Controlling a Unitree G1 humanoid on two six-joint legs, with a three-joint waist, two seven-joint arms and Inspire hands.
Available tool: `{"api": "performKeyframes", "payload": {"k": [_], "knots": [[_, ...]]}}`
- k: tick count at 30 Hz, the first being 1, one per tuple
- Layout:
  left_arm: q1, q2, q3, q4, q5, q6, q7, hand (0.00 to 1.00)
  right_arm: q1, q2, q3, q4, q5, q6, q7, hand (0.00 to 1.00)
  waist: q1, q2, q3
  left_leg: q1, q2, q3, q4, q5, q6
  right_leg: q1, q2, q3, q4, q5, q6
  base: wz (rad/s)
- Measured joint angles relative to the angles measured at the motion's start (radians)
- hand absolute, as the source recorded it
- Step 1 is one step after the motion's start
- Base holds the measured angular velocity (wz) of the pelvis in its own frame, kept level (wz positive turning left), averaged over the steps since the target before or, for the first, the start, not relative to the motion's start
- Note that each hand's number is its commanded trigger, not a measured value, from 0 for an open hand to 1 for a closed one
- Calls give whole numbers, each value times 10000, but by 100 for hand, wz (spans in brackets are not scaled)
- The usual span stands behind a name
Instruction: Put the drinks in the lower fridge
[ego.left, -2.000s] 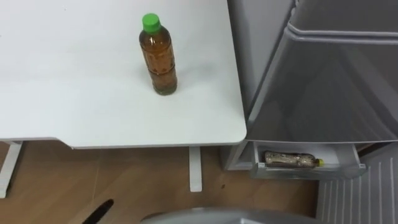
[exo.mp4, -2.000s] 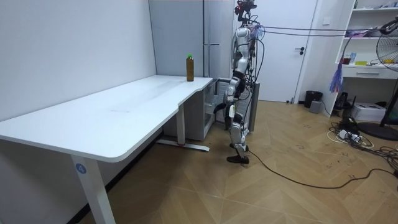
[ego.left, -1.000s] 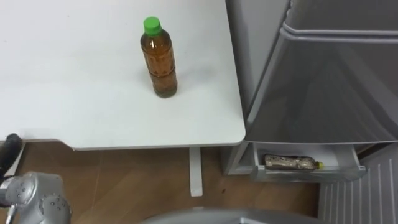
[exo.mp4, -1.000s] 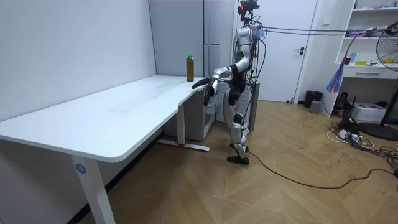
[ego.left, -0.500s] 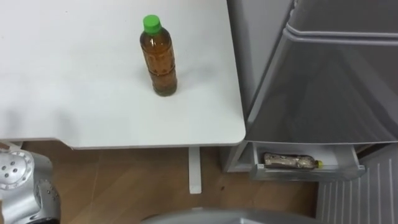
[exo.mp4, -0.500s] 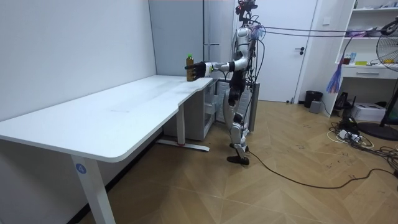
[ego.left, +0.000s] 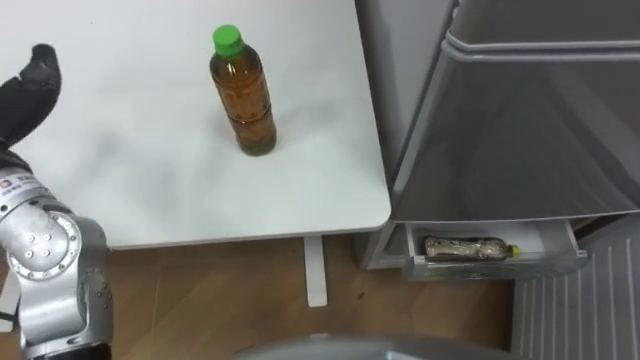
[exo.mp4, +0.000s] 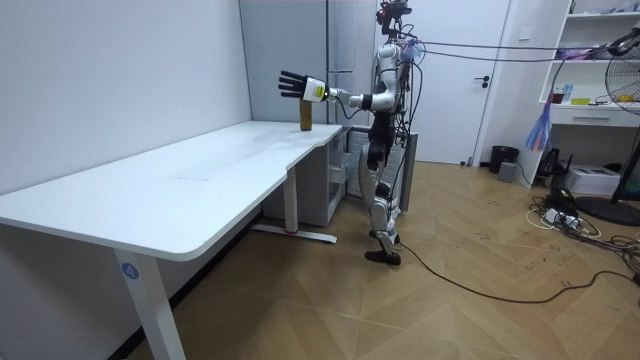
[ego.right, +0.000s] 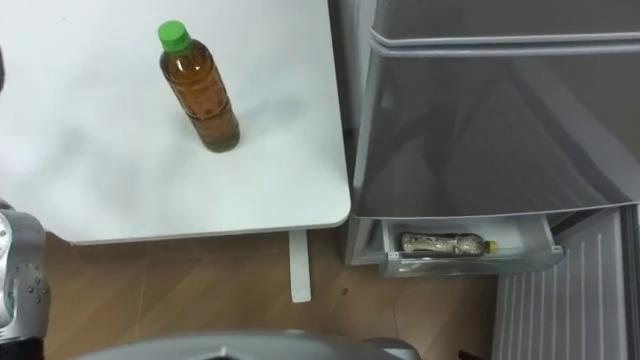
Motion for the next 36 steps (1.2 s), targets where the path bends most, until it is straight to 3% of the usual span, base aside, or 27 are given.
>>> {"api": "performKeyframes", "payload": {"k": [8, 14, 19, 36], "knots": [[-7, -14, -818, -4, 23, 937, -2467, 0, -123, -52, -66, -12, -327, 228, 491, 0, -205, -122, -56, -9, 14, 11, 20, 13, 9, -49, -1, 129, 3, 0, 0, -2], [-119, -29, -1069, 3, 33, 1286, -3339, 0, -136, -24, 38, -8, -331, 235, 495, 0, -196, -269, -61, 51, 22, 16, 21, 15, 13, -7, -17, 183, -3, 0, 1, -2], [-118, -31, -1176, 3, 36, 1570, -3586, 0, -236, 16, 44, 7, -251, 363, 445, 0, -201, -327, -60, 72, 18, 20, 24, 20, 23, 20, -15, 180, 0, 5, 8, 0], [-131, -33, -1454, 1, 171, 1956, -4242, 0, -371, 10, 139, 191, -335, 447, 296, 0, -201, -319, -70, -24, 12, 85, 58, 27, 26, -69, 3, 245, 16, 16, -2, 0]]}}
